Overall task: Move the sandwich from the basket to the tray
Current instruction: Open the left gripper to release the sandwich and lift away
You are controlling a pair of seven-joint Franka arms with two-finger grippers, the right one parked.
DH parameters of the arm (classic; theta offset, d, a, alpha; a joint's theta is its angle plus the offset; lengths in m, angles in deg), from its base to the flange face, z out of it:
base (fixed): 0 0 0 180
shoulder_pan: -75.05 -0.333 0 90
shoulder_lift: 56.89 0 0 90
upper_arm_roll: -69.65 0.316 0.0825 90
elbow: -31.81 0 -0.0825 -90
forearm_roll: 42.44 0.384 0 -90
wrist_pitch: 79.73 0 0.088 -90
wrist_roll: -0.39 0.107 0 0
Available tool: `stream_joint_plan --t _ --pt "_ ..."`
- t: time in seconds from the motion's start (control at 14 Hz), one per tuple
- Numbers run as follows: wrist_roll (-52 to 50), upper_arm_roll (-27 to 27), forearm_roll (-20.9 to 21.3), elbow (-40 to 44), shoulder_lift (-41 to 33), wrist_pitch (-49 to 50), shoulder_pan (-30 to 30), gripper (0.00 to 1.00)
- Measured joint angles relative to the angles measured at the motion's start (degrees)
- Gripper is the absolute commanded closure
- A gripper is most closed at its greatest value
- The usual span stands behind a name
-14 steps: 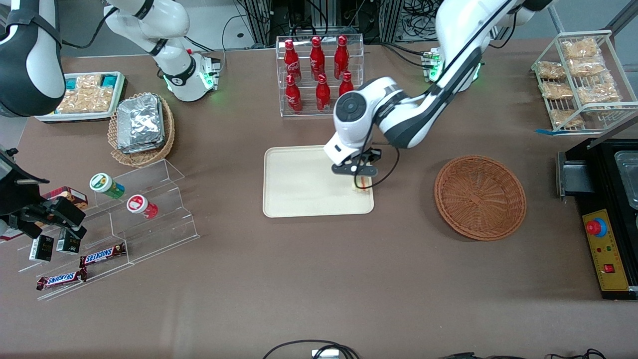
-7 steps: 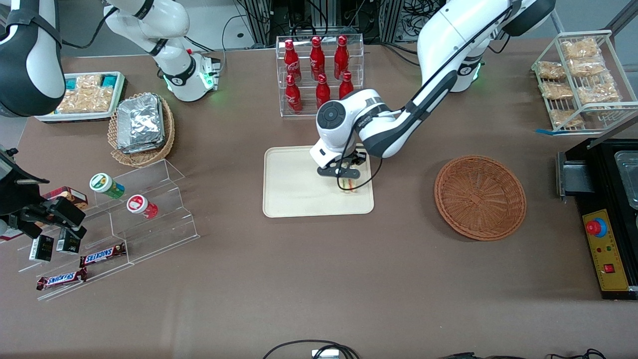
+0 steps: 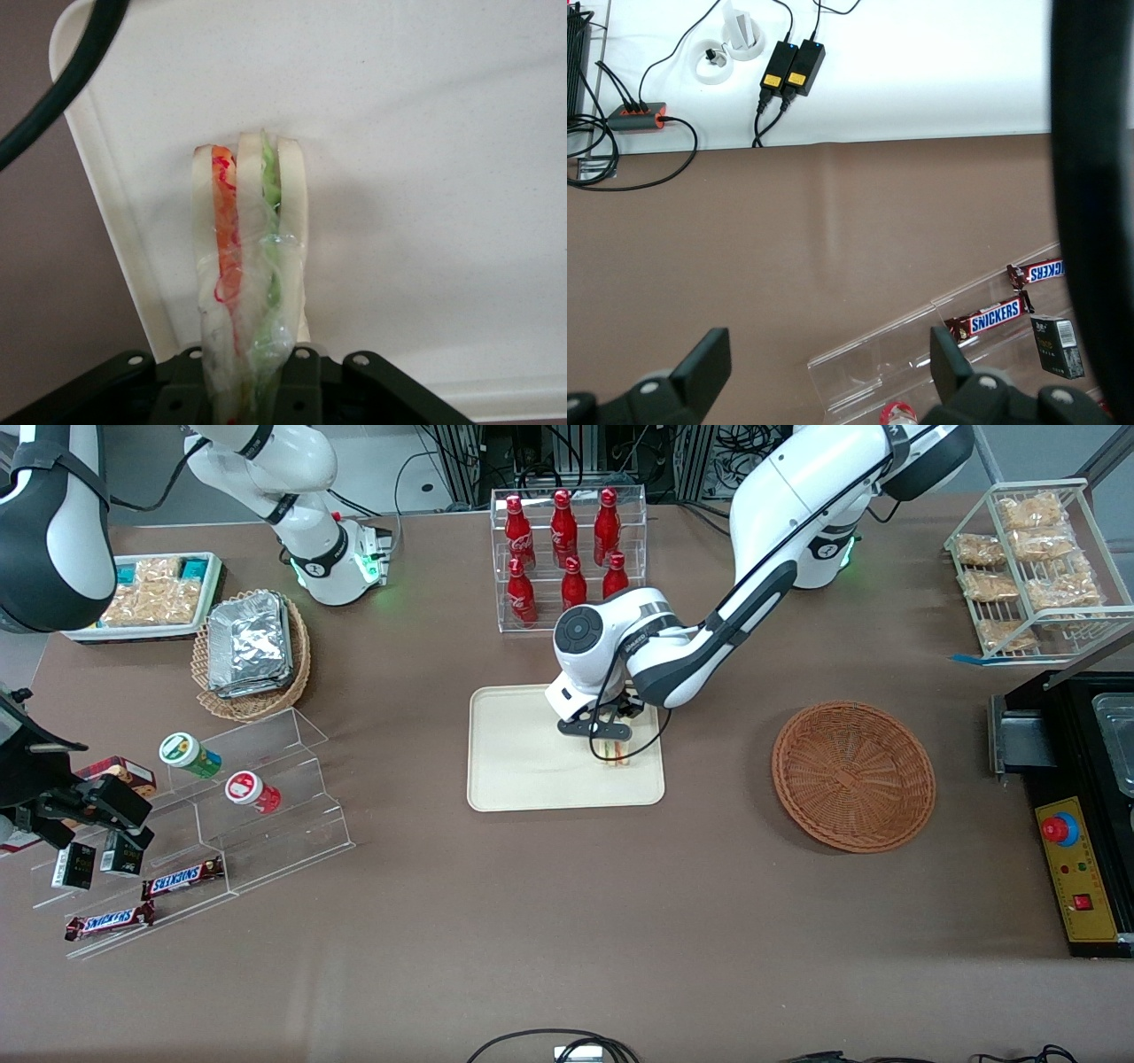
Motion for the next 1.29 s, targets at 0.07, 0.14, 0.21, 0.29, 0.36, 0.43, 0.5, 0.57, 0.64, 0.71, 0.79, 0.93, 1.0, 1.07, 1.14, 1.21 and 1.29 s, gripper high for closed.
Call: stream_joint_plan --t 0.07,0.14,0.21,0.29,0.36,0.43,0.5,0.57,0.64,0.71,0.79,0.93,1.0,1.07,1.14,1.21,1.29 --pt "-0.56 0.04 0.0 0.01 0.07 -0.04 0.0 0.31" --pt "-1.65 0.05 0.0 0.02 0.13 -0.05 0.0 0.22" --pt "-2.61 0.05 0.01 0.02 0.17 -0.05 0.0 0.12" --pt "-3.18 0.05 0.01 0.02 0.19 -0.05 0.0 0.02" --pt "-3.53 0.07 0.01 0.03 0.2 -0.05 0.0 0.01" --pt "-3.79 0.1 0.01 0.11 0.2 -0.05 0.0 0.01" --pt "-3.99 0.14 0.01 0.27 0.2 -0.05 -0.01 0.01" --pt "-4.15 0.18 0.01 0.49 0.2 -0.05 -0.03 0.01" --pt "-4.5 0.21 0.01 0.93 0.2 -0.05 -0.07 0.01" --pt "-5.25 0.24 0.01 1.72 0.19 -0.04 -0.15 0.01" --pt "-6.24 0.27 0.0 2.76 0.17 -0.04 -0.35 0.01" --pt "-7.43 0.36 0.0 5.24 0.07 0.73 -1.37 0.01" --pt "-7.73 0.38 -0.05 6.74 0.03 2.33 -2.11 0.01" --pt "-8.16 0.39 -0.15 8.45 0.01 4.79 -2.84 0.01" --pt "-8.66 0.4 -0.21 10.13 -0.02 7.37 -3.62 0.01" --pt "-9.07 0.41 -0.21 11.57 -0.07 9.32 -4.5 0.01" --pt "-9.4 0.41 -0.21 12.83 -0.19 10.66 -5.58 0.01"
